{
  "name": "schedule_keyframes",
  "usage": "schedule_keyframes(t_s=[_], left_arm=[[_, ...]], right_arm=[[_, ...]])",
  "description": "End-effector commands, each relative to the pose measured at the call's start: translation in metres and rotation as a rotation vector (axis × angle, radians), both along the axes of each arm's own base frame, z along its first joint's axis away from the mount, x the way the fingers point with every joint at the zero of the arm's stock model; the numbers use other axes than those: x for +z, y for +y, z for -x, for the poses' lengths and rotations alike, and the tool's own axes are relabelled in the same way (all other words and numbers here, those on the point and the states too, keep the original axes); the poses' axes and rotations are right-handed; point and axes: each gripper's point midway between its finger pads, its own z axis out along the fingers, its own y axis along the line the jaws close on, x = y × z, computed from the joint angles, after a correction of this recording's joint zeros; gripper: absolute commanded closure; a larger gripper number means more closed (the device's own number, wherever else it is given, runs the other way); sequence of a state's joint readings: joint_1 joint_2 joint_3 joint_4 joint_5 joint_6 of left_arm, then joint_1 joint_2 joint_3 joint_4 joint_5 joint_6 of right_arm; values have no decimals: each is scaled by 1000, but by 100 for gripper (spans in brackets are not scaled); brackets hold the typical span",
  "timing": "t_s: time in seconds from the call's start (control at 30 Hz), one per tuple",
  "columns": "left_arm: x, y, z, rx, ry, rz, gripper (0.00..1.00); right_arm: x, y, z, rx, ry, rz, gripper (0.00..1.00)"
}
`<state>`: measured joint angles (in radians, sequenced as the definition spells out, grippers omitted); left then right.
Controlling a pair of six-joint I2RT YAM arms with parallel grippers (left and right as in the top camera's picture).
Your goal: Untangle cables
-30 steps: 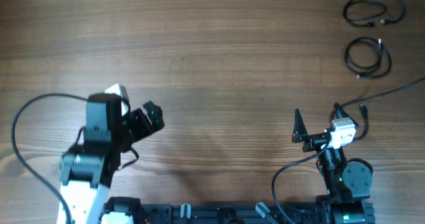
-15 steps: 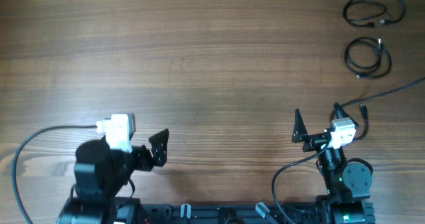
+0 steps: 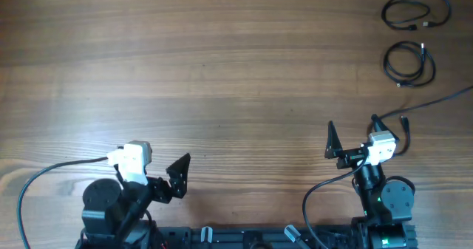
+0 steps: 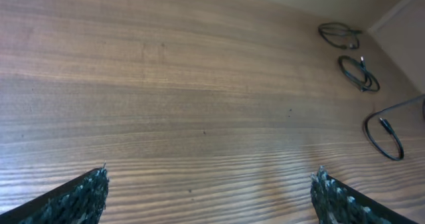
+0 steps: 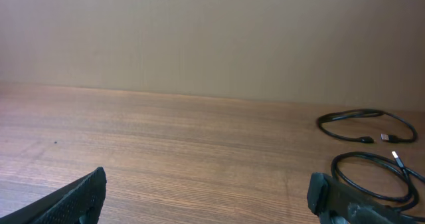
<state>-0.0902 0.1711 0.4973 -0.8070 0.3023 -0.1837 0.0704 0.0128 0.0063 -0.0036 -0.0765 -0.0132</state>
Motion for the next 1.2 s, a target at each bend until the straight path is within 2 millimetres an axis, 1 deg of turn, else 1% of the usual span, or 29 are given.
schedule_keyframes(t_s=[0.0,0.1,0.37,0.5,0.6,0.67,0.77,0.9,0.97,1.03,1.17], left_arm=[[4,-1,3,-16,-44,-12,0],[7,-1,4,-20,-89,-14,0],[-3,-1,3,-26,-137,-26,0],[3,-2,-6,-26,-193,-22,0],[14,-2,-13,-24,-257,-18,0],[26,-3,-18,-22,-323,-12,0],[51,-4,-25,-20,-457,-2,0],[72,-3,-29,-13,-568,5,0],[78,-2,-30,-5,-602,6,0],[87,-1,-32,0,-672,11,0],[96,-2,-33,2,-760,19,0]], right_arm=[[2,-4,0,-21,-13,12,0],[2,-4,0,-21,-13,11,0],[2,-4,0,-21,-13,11,0],[2,-4,0,-21,-13,12,0],[2,-4,0,-21,-13,11,0],[2,-4,0,-21,-13,12,0],[2,-4,0,-21,-13,12,0],[2,-4,0,-21,-13,11,0],[2,-4,0,-21,-13,11,0],[2,-4,0,-21,-13,12,0],[2,-4,0,-21,-13,12,0]])
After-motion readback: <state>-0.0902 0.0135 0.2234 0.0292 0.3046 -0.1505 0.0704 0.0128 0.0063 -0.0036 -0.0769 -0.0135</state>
